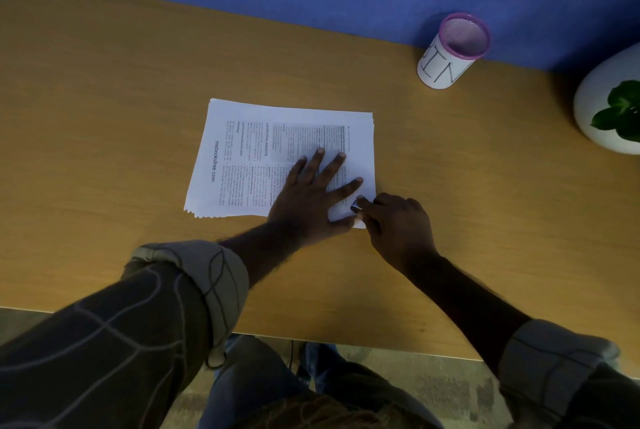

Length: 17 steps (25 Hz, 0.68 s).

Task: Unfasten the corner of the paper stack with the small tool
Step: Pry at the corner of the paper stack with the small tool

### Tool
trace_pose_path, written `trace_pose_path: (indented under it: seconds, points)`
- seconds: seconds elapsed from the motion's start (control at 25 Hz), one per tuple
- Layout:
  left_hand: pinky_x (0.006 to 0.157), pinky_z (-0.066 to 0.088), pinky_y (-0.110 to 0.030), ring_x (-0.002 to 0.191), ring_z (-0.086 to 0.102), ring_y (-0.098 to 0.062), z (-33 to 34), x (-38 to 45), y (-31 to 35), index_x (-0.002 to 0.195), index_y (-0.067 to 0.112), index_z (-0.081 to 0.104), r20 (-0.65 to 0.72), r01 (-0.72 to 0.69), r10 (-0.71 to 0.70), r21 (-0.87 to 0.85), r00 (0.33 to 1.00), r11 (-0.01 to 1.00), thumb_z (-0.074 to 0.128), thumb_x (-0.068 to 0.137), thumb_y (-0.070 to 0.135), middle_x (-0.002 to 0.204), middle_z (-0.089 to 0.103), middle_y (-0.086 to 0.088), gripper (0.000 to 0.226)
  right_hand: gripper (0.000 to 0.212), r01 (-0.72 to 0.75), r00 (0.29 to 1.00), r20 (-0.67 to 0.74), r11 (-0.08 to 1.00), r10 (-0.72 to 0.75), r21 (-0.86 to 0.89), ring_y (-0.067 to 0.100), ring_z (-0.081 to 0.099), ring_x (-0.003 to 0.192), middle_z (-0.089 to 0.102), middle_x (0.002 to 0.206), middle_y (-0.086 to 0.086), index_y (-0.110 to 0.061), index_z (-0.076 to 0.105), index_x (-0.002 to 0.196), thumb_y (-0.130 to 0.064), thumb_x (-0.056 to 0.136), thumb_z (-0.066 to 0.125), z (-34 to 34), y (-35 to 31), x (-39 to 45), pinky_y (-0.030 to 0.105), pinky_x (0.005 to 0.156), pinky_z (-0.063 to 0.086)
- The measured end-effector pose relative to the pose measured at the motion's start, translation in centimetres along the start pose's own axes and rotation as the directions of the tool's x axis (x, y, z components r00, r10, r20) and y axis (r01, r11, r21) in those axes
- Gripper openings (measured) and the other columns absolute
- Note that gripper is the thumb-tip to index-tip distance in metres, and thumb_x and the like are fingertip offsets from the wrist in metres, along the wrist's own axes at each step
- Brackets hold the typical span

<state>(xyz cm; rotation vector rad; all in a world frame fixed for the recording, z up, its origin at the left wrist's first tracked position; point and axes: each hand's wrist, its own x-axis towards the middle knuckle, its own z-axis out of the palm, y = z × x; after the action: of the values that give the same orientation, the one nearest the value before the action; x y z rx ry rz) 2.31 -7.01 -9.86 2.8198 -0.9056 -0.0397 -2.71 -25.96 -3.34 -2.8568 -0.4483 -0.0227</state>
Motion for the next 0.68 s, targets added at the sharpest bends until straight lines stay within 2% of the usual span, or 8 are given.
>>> trace_pose_path:
  seconds: [0.12, 0.2, 0.28, 0.36, 0.52, 0.68]
  points:
    - [0.124, 0.014, -0.060, 0.156, 0.007, -0.038, 0.1, 0.0, -0.1, 0.154, 0.041, 0.032, 0.010, -0.003, 0.003, 0.003, 1.000, 1.000, 0.034, 0.088, 0.078, 0.170, 0.013, -0.007, 0.076, 0.021, -0.077, 0.997, -0.011, 0.992, 0.078, 0.104, 0.014, 0.061, 0.061, 0.070, 0.079, 0.004, -0.014, 0.070, 0.110, -0.021, 0.092, 0.063, 0.4, -0.2, -0.1, 0.021, 0.058, 0.043]
    - [0.124, 0.014, -0.060, 0.156, 0.008, -0.038, 0.1, 0.0, 0.0, 0.154, 0.040, 0.032, 0.004, -0.005, 0.005, 0.004, 1.000, 1.000, 0.034, 0.088, 0.077, 0.170, 0.014, -0.007, 0.076, 0.023, -0.183, 0.983, 0.021, 0.961, 0.183, 0.206, 0.010, 0.059, 0.064, 0.070, 0.082, 0.002, -0.017, 0.070, 0.111, -0.027, 0.095, 0.057, 0.7, 0.0, -0.2, 0.020, 0.055, 0.043]
    - [0.124, 0.014, -0.059, 0.156, 0.009, -0.038, 0.2, 0.0, 0.0, 0.153, 0.040, 0.034, -0.011, -0.004, 0.004, 0.004, 1.000, 1.000, 0.036, 0.088, 0.077, 0.170, 0.015, -0.007, 0.075, 0.027, -0.335, 0.942, 0.092, 0.887, 0.323, 0.317, 0.008, 0.061, 0.073, 0.071, 0.093, -0.001, -0.020, 0.068, 0.117, -0.032, 0.096, 0.055, 1.1, 0.2, -0.1, 0.022, 0.060, 0.048]
    - [0.124, 0.014, -0.059, 0.156, 0.010, -0.038, 0.2, -0.1, 0.0, 0.152, 0.040, 0.036, -0.030, -0.006, 0.006, 0.004, 1.000, 1.000, 0.037, 0.088, 0.076, 0.169, 0.017, -0.007, 0.074, 0.027, -0.423, 0.904, 0.136, 0.809, 0.404, 0.408, 0.008, 0.064, 0.083, 0.072, 0.103, -0.005, -0.023, 0.067, 0.119, -0.033, 0.096, 0.057, 1.4, 0.1, -0.1, 0.028, 0.068, 0.054]
    - [0.123, 0.016, -0.060, 0.155, 0.011, -0.039, 0.3, 0.0, -0.1, 0.153, 0.039, 0.035, -0.032, -0.013, 0.014, 0.012, 0.999, 1.000, 0.039, 0.087, 0.076, 0.169, 0.018, -0.008, 0.076, 0.011, -0.435, 0.895, 0.145, 0.758, 0.421, 0.487, 0.002, 0.063, 0.077, 0.068, 0.087, -0.012, -0.027, 0.066, 0.102, -0.032, 0.094, 0.059, 1.4, -0.3, -0.1, 0.026, 0.064, 0.053]
    - [0.123, 0.014, -0.059, 0.155, 0.012, -0.039, 0.4, 0.0, -0.2, 0.153, 0.040, 0.035, -0.040, -0.020, 0.021, 0.030, 0.999, 0.999, 0.038, 0.087, 0.077, 0.169, 0.018, -0.007, 0.075, 0.012, -0.521, 0.851, 0.245, 0.680, 0.465, 0.516, 0.007, 0.063, 0.077, 0.067, 0.086, -0.008, -0.020, 0.067, 0.100, -0.027, 0.091, 0.065, 1.0, 0.3, 0.9, 0.024, 0.065, 0.051]
